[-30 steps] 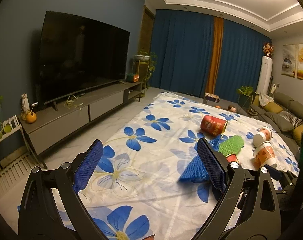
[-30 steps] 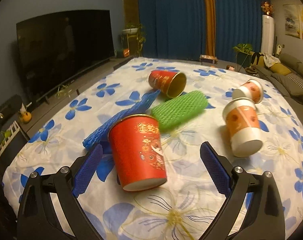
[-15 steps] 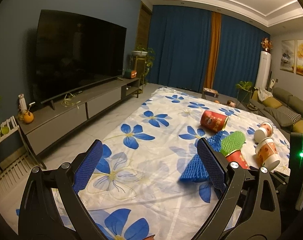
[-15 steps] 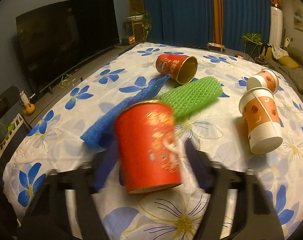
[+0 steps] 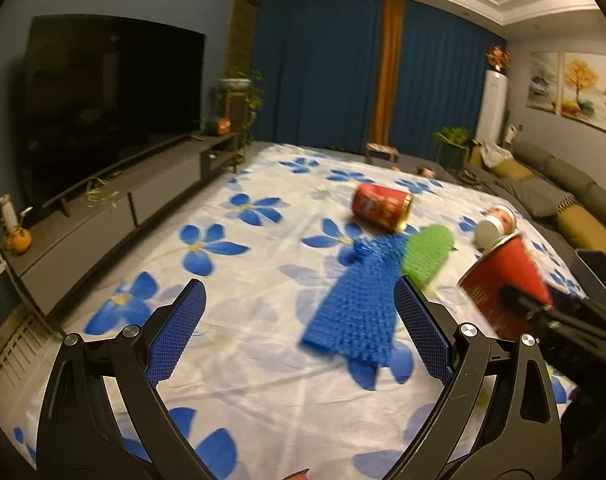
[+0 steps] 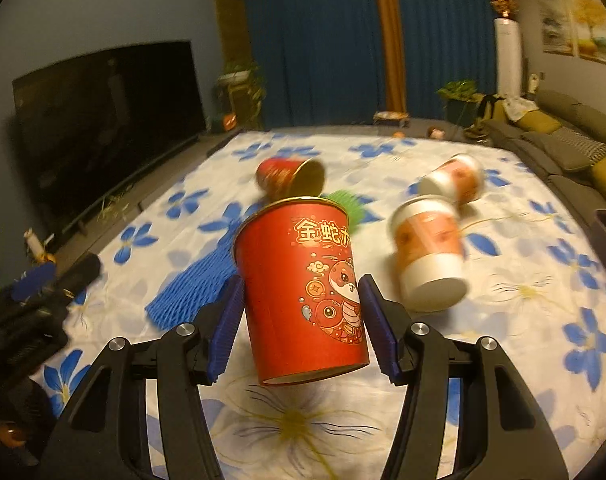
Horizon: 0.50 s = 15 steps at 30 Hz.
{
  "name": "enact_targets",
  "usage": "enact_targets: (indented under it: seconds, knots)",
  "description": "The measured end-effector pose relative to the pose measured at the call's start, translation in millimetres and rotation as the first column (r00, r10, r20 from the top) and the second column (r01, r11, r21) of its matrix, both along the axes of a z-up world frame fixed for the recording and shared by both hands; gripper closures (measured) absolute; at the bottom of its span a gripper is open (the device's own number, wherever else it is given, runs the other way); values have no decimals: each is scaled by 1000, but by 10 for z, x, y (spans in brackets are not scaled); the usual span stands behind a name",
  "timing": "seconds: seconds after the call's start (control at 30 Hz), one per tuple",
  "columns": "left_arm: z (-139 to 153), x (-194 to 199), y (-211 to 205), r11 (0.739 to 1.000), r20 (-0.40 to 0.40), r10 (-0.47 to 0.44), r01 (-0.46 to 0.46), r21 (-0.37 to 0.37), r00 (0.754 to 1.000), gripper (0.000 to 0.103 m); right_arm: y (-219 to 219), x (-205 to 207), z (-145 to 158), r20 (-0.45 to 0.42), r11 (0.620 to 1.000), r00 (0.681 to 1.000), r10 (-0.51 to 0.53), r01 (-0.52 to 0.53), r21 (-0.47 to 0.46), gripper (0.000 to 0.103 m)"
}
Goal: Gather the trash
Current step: 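Grasp the red paper cup with the right tool while the left tool grasps the blue foam net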
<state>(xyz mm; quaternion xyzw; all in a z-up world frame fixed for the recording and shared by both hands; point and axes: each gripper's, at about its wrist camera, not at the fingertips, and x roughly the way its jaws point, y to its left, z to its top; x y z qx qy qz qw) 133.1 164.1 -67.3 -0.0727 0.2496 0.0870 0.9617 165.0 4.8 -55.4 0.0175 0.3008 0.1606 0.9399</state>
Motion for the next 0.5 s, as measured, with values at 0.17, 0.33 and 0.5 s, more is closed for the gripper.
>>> enact_targets:
  seconds: [0.17, 0.33, 0.5]
  knots:
    - [-64, 287, -172, 998, -62, -70, 70, -7, 996, 10, -230, -70, 137, 31, 998, 998, -46, 45, 39, 46]
    - [-246, 578, -266, 997, -157, -77, 78, 2, 985, 10, -403, -118, 229, 52, 995, 996, -78, 75, 60, 46]
    - [-382, 738, -295, 996, -219, -89, 91, 0, 972, 14, -554, -149, 268, 65, 992, 992, -109, 105, 69, 45]
